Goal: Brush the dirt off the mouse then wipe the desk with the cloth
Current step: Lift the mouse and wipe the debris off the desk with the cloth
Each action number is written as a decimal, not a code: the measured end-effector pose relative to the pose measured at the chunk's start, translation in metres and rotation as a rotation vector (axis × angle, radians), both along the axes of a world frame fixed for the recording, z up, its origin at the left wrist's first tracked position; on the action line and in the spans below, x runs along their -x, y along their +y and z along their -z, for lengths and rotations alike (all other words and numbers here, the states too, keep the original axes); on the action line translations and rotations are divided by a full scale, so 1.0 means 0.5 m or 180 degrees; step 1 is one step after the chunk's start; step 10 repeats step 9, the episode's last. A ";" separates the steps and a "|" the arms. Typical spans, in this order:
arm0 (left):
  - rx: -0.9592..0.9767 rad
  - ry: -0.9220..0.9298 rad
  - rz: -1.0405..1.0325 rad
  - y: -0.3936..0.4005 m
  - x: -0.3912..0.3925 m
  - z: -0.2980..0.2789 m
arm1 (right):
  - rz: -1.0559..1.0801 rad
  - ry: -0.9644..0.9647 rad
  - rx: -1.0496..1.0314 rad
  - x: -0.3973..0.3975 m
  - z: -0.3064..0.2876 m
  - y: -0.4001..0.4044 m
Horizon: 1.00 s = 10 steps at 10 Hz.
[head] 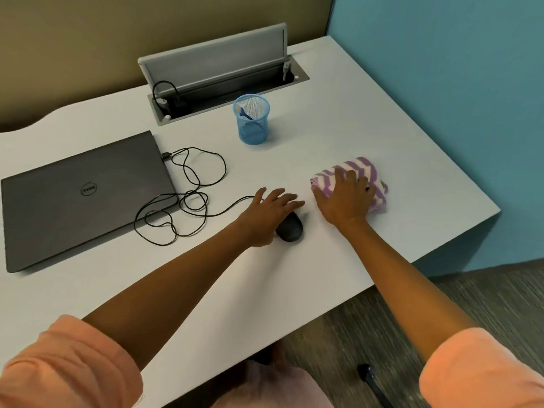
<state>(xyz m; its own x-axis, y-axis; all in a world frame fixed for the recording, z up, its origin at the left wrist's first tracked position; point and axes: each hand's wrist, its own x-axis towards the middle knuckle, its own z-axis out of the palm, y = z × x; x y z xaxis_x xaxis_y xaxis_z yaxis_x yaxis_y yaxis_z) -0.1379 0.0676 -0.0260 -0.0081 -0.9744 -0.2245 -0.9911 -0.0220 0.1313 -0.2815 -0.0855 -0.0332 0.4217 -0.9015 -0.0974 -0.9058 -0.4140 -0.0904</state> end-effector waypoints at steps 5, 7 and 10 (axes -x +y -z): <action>0.0511 0.0522 -0.1176 0.214 -0.030 0.080 | -0.0690 -0.0058 -0.0163 0.057 0.054 -0.045; 0.0478 0.0383 -0.1342 0.246 -0.040 0.076 | -0.0760 0.0128 -0.0290 0.056 0.045 -0.047; 0.0778 0.0413 -0.1912 0.297 -0.050 0.055 | -0.0459 0.0161 -0.0346 0.016 0.007 -0.040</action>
